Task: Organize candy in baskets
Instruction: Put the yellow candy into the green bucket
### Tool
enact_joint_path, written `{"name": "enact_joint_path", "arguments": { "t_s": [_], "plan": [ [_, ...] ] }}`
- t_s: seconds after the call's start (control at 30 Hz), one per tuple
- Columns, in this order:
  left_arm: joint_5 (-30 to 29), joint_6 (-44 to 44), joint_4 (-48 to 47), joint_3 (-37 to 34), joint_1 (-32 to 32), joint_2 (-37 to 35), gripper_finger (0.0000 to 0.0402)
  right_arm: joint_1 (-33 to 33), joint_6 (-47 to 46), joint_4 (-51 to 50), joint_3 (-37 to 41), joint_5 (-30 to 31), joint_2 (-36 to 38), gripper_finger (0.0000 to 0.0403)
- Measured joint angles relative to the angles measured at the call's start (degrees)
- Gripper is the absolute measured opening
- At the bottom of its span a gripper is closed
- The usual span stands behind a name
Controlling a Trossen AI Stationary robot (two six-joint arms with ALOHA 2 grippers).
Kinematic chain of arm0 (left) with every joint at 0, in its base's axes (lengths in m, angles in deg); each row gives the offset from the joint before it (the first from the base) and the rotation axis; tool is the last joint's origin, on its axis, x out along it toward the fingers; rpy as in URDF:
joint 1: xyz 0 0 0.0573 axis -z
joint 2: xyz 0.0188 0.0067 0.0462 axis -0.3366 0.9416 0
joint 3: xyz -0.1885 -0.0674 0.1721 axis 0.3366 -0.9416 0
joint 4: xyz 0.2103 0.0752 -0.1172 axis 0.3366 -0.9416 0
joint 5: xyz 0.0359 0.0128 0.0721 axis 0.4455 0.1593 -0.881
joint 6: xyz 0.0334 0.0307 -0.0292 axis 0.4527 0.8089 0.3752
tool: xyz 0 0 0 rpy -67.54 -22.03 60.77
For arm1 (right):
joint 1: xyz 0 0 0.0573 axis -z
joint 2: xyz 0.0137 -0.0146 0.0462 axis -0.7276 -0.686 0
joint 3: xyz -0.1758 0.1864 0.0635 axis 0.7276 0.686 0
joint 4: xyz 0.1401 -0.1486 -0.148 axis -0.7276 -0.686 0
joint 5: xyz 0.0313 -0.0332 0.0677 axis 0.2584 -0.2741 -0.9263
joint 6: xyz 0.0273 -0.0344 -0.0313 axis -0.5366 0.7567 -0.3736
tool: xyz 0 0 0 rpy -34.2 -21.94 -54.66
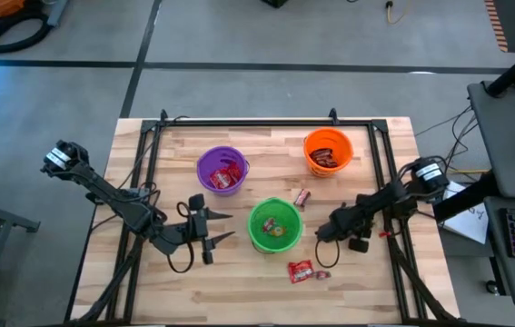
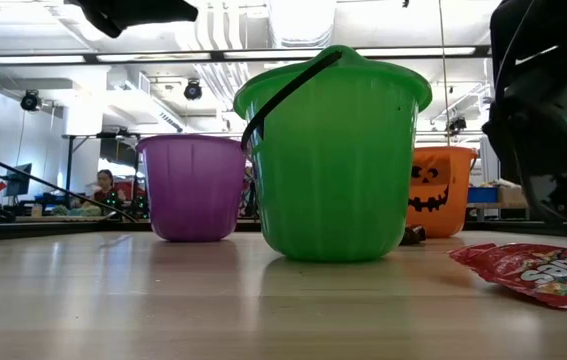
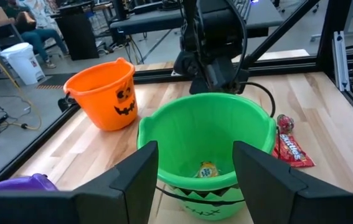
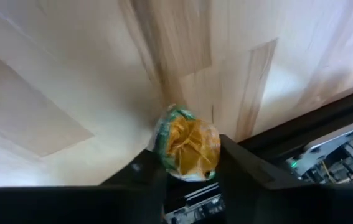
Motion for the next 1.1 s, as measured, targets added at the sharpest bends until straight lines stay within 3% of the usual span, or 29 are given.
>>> {"name": "enact_joint_path", "arguments": {
  "t_s": [0.17,0.6,0.77,0.93,1.1],
  "plan": [
    [0.02,-1.31,-0.02,0.0,0.0,0.0,0.019,0.0,-0.21,-0.24,-0.12,0.27,1.49,0.0064],
    [0.04,-1.31,0.14,0.0,-0.15,0.0,0.019,-0.48,-5.53,-0.59,-10.85,1.2,12.77,0.0066],
    [0.04,-3.14,0.14,0.0,-0.15,0.0,0.019,-1.44,-5.82,-0.38,-16.21,6.63,20.97,0.0066],
    [0.04,-3.46,0.14,0.0,-0.15,0.0,0.019,-2.53,-5.33,0.36,-20.38,16.83,29.1,0.0066],
    [0.05,-3.44,0.14,0.0,-0.15,0.0,0.019,-3.41,0.29,9.07,-20.38,23.68,35.94,0.0066]
  ]
}}
